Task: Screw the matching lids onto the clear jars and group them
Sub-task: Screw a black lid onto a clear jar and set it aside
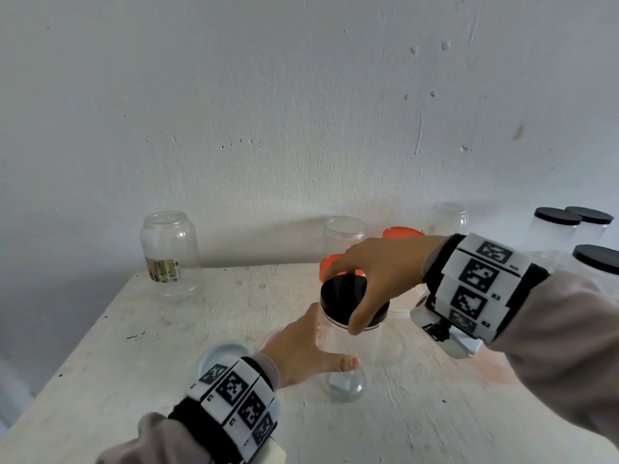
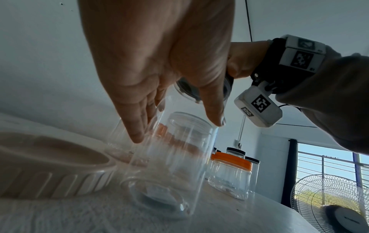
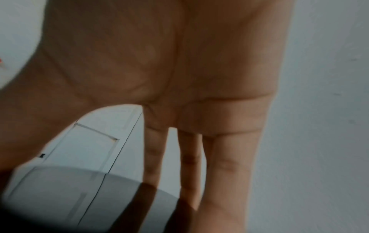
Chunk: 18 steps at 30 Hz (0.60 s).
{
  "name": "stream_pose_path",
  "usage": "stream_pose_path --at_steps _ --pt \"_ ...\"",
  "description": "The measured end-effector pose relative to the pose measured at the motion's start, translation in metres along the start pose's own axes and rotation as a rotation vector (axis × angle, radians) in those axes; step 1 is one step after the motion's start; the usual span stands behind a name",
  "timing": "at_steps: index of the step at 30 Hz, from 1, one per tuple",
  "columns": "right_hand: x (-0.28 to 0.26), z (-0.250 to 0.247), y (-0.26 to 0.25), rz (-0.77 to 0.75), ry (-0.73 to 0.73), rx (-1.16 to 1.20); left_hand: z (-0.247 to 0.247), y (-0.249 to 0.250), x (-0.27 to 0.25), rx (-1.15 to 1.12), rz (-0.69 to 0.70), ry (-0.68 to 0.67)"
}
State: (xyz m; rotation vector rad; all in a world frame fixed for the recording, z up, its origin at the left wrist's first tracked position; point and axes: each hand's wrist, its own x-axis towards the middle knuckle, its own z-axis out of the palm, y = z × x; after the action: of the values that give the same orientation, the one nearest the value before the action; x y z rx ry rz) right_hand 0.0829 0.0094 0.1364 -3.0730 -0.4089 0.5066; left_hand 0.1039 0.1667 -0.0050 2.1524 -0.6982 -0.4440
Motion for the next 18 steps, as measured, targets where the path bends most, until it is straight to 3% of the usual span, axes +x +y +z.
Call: stream_pose_path --at_steps 4,10,13,18 --pt "0.002 0.01 -0.002 0.075 0.089 0.004 -0.001 0.001 -0.001 -0.01 0.006 0.001" --pt "-0.003 0.002 0.002 -0.025 -0.078 -0.007 0.0 0.004 -0.001 0.007 0.022 0.003" --pt "-0.002 0.002 0.002 -0.059 -0.031 0.006 0.0 0.004 -0.001 -0.007 0.028 0.012" --pt "0.001 0.013 -0.004 0.047 0.111 -0.012 0.0 0.004 -0.003 -0.018 0.036 0.013"
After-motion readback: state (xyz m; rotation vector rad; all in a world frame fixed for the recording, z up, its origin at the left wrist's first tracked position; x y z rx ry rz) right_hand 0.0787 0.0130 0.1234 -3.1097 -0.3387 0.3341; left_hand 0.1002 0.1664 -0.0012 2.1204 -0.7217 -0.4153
